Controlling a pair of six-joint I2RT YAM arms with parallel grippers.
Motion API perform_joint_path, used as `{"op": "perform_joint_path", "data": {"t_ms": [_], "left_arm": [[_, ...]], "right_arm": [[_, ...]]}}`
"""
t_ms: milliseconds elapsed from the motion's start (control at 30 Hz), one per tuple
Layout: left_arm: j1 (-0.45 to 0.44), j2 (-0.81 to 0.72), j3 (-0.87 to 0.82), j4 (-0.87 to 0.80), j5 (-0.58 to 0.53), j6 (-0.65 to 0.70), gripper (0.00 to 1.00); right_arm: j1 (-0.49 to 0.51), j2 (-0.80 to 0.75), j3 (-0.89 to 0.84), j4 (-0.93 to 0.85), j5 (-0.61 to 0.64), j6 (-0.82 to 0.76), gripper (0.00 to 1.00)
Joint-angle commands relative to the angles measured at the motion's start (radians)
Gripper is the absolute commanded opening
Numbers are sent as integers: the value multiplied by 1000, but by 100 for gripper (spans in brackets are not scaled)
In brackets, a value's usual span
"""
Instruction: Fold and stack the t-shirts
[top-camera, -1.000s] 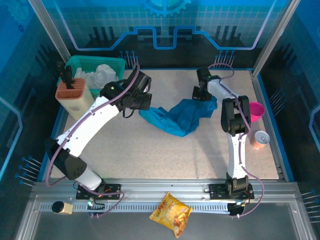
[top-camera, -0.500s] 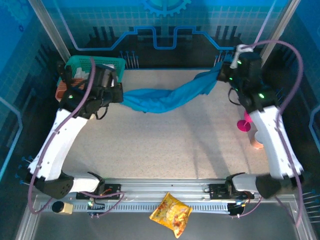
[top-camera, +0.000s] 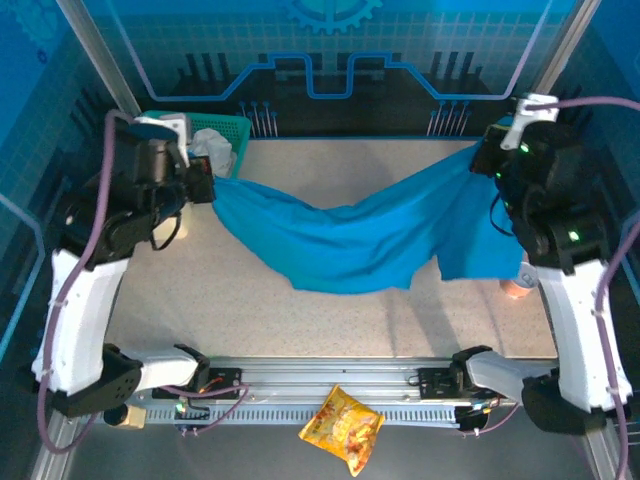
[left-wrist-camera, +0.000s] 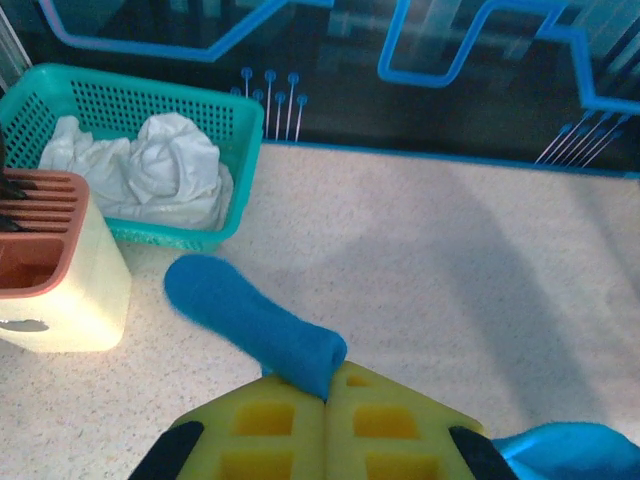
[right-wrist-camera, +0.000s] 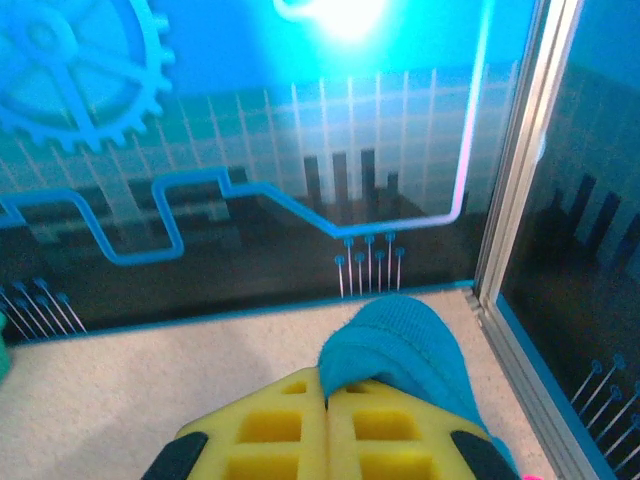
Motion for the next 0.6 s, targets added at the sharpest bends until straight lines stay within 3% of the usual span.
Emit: {"op": "perform_joint_path", "data": {"t_ms": [0, 233, 567], "left_arm": [[13, 115, -91, 31, -9, 37, 0], [47, 320, -214, 214, 43, 45, 0], [127, 715, -80, 355, 88, 45, 0]], "right_arm": [[-19, 108, -56, 15, -19, -8, 0], [-25, 237, -192, 74, -121, 58, 0], [-35, 327, -327, 146, -146, 94, 0]]}}
